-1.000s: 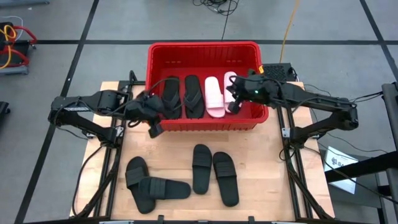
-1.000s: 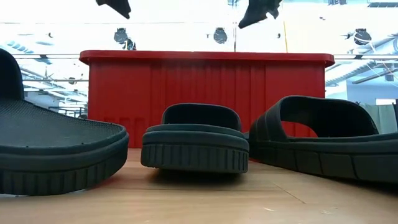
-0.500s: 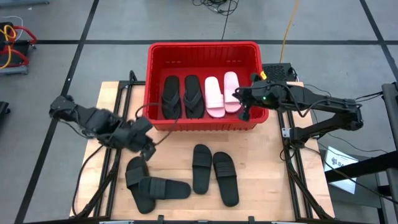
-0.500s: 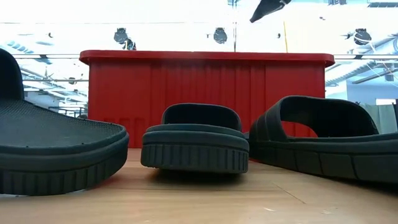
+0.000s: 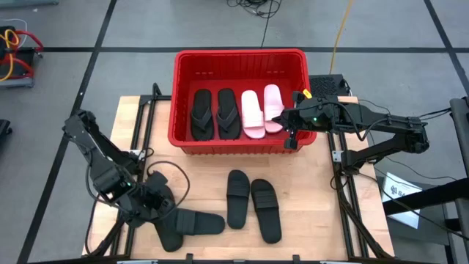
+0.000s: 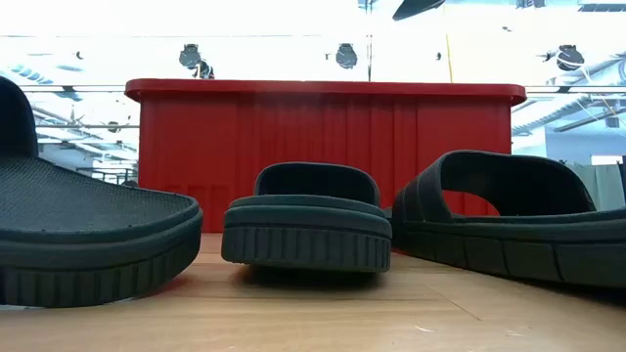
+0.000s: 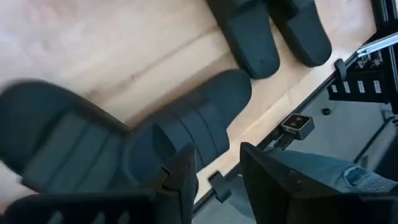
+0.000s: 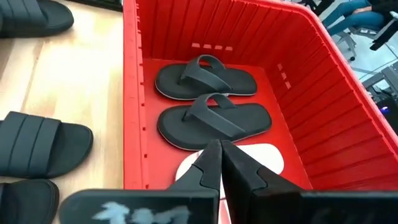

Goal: Pick and place slides into bin
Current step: Put the black slide into the red bin

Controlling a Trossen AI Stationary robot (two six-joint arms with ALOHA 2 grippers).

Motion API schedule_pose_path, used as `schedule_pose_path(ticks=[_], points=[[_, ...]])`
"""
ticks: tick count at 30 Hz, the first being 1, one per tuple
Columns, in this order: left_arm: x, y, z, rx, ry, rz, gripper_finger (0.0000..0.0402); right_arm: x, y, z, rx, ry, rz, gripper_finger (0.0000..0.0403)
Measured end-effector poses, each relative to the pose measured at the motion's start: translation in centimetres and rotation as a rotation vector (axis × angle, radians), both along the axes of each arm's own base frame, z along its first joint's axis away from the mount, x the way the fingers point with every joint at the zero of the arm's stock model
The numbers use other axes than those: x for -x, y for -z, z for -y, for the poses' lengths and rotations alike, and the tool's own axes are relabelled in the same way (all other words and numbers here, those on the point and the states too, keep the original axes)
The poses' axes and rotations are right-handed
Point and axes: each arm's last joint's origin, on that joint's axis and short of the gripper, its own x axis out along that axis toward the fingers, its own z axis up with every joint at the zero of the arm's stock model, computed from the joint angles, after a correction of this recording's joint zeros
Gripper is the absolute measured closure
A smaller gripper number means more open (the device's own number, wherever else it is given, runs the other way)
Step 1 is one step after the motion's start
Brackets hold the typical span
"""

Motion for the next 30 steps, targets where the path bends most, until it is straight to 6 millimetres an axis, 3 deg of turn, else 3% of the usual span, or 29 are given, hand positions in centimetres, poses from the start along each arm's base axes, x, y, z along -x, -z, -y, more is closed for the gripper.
schedule_pose_path(ticks=[8, 14, 30], points=[[0.1, 4.5, 2.1, 0.110, 0.029, 0.070, 0.0284, -0.3, -0.4, 0.0, -0.003, 0.006, 0.055, 0.0403], [0.6, 7.4, 2.6, 0.127, 0.059, 0.082, 0.0284, -0.4, -0.7, 0.0, -0.022, 0.019, 0.094, 0.0403], [2.1, 11.7, 2.1, 0.059, 0.122, 0.044, 0.0284, -0.5, -0.6, -0.1, -0.140, 0.022, 0.130, 0.0403]])
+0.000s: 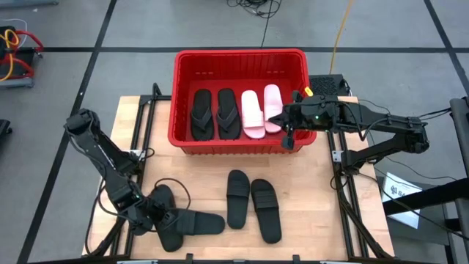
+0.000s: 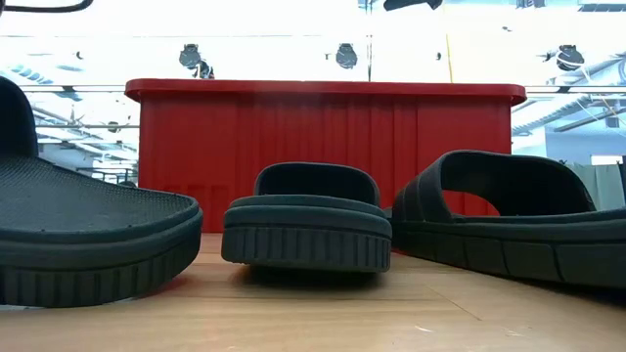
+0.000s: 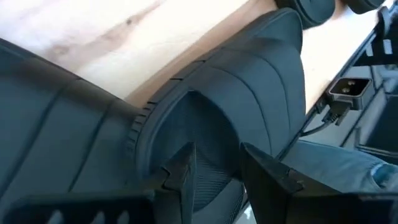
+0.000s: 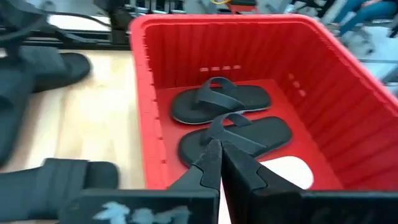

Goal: Pick and place slides into bin
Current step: Put the black slide into the red bin

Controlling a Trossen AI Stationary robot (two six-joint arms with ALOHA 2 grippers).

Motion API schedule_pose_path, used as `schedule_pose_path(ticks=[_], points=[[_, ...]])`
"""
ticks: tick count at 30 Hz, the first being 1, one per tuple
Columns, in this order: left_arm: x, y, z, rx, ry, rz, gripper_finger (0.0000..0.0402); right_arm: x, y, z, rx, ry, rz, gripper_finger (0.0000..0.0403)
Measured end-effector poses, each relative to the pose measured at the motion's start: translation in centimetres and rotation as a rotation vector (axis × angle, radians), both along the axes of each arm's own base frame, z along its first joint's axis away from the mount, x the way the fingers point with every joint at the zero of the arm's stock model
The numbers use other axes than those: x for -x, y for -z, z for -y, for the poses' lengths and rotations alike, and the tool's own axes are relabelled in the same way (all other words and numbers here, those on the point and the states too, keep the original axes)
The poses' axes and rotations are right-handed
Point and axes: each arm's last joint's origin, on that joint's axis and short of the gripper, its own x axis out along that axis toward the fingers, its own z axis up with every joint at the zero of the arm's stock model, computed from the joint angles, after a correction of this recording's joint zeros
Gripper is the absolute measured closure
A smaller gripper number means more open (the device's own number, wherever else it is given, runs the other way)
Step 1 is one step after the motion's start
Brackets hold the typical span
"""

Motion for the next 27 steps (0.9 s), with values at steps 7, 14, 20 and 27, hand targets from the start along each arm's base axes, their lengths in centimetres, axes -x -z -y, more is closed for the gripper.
schedule_pose_path(ticks=[7, 14, 20, 27], points=[[-0.1, 1.8, -0.1, 0.044, 0.008, 0.083, 0.0284, -0.1, -0.1, -0.1, -0.018, -0.008, 0.011, 0.0403], [-0.3, 2.1, -0.1, 0.021, 0.017, 0.179, 0.0284, -0.1, -0.1, -0.1, -0.018, -0.007, 0.011, 0.0403], [-0.5, 1.9, -0.2, -0.030, 0.011, 0.231, 0.0284, -0.1, -0.1, -0.1, -0.017, -0.007, 0.011, 0.0403], [-1.2, 1.9, -0.8, -0.070, -0.015, 0.251, 0.0284, 0.0, 0.0, -0.1, -0.017, -0.006, 0.011, 0.0403]])
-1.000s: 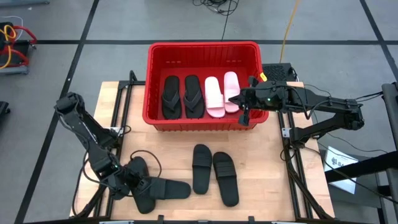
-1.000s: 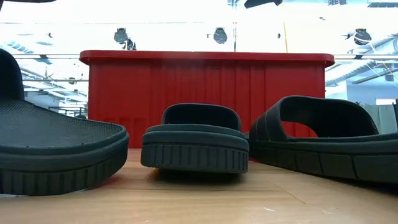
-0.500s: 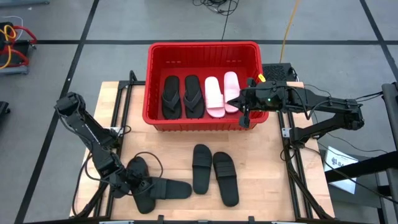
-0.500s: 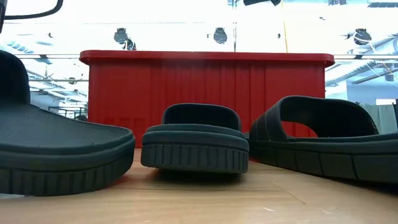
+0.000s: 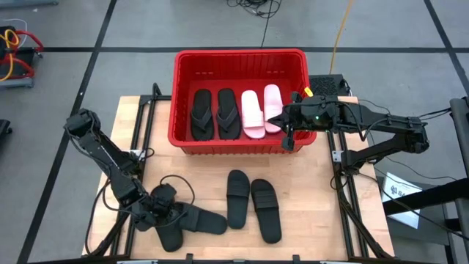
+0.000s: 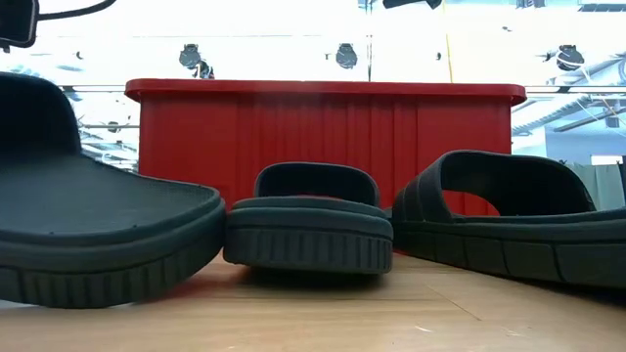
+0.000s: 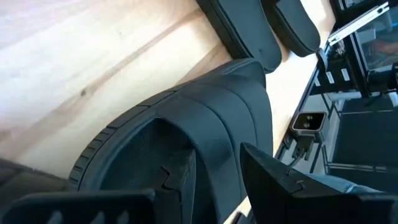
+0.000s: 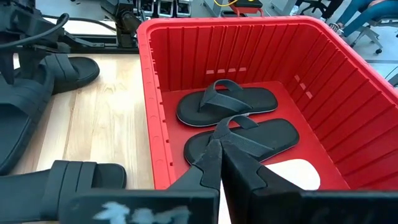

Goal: Pick and place slides into bin
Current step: Put the black slide into the red bin

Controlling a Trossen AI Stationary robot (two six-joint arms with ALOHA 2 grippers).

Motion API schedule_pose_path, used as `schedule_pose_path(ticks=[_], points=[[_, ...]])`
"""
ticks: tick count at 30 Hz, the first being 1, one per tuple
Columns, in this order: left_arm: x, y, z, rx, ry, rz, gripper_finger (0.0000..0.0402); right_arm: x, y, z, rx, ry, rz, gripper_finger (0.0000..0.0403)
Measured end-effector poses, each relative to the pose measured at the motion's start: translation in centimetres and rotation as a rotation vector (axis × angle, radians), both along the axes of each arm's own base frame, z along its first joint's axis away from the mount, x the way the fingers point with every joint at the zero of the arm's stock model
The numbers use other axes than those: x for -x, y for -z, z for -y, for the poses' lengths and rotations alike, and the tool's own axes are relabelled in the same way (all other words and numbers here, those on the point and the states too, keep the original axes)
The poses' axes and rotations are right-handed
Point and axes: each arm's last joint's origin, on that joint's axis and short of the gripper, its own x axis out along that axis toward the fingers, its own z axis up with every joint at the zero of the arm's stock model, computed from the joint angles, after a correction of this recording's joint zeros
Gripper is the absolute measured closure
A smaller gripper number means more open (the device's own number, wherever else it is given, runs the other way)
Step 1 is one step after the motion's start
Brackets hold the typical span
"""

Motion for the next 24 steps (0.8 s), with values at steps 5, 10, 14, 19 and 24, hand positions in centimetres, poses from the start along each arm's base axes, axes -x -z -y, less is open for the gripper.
schedule_pose_path(ticks=[5, 10, 14, 19, 24], points=[[-0.42, -0.01, -0.34, -0.030, 0.010, 0.006, 0.0285, 0.00, 0.00, 0.00, 0.000, 0.000, 0.000, 0.0403], [-0.66, -0.08, -0.41, -0.031, 0.019, 0.012, 0.0327, 0.00, 0.00, 0.00, 0.000, 0.001, 0.000, 0.0403], [-0.70, -0.14, -0.35, -0.040, 0.036, 0.022, 0.0388, 0.00, 0.00, 0.00, 0.000, 0.001, 0.000, 0.0403], [-0.75, -0.21, -0.31, -0.045, 0.041, 0.034, 0.0395, 0.00, 0.00, 0.00, 0.000, 0.002, 0.000, 0.0403], [-0.84, -0.34, -0.20, -0.042, 0.051, 0.051, 0.0399, 0.00, 0.00, 0.00, -0.007, 0.006, 0.003, 0.0403]])
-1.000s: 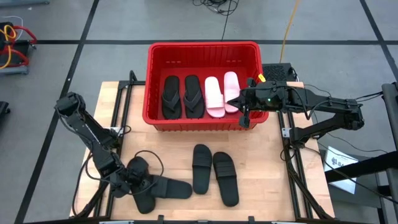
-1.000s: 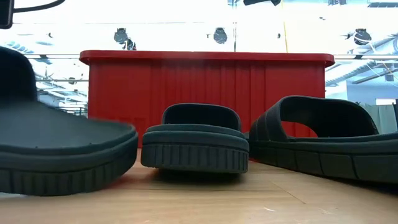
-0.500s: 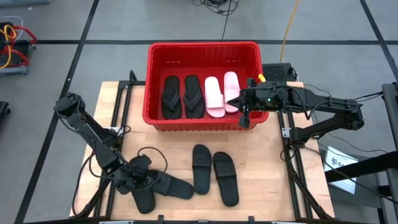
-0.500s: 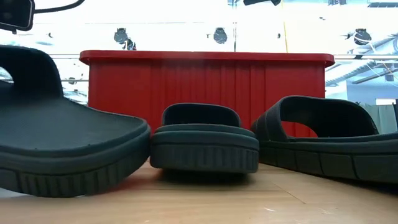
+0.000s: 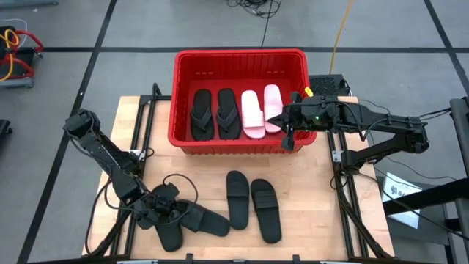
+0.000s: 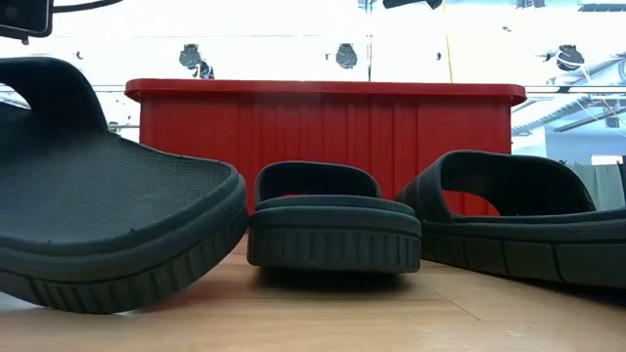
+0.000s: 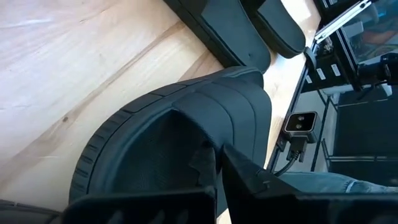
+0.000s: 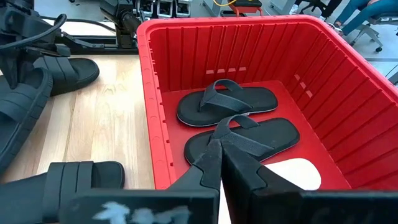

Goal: Pick and place slides into bin
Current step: Put the black slide into the red bin

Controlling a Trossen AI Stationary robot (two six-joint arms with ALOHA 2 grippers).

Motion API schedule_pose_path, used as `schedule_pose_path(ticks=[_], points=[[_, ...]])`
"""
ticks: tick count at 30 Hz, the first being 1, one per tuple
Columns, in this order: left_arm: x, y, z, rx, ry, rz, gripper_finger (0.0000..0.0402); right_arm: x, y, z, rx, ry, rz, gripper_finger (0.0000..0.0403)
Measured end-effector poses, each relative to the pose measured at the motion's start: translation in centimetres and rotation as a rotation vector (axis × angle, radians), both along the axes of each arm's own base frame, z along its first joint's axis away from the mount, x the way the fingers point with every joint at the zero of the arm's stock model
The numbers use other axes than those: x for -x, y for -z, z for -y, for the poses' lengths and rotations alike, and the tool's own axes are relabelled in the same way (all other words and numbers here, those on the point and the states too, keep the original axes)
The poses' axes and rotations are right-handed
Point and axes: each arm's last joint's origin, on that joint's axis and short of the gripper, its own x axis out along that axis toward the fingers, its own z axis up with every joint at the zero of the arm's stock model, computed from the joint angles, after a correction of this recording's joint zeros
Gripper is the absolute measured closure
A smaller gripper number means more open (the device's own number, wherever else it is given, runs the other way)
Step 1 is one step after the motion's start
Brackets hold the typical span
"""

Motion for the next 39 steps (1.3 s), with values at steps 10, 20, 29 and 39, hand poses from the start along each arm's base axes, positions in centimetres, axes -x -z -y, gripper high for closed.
schedule_pose_path(ticks=[10, 20, 29, 39], points=[[-0.3, -0.8, 0.3, 0.051, -0.001, 0.041, 0.0400, 0.0, 0.0, 0.0, 0.000, 0.000, 0.000, 0.0403], [-1.1, -3.8, 1.4, 0.063, 0.046, 0.115, 0.0401, 0.0, 0.0, 0.0, 0.002, -0.001, -0.001, 0.0403], [-1.9, -7.7, 2.4, 0.057, 0.110, 0.217, 0.0401, 0.0, 0.0, 0.0, 0.008, -0.004, -0.003, 0.0403], [-3.5, -12.2, 2.1, -0.008, 0.116, 0.351, 0.0401, 0.0, 0.0, 0.0, 0.009, -0.005, -0.003, 0.0403]])
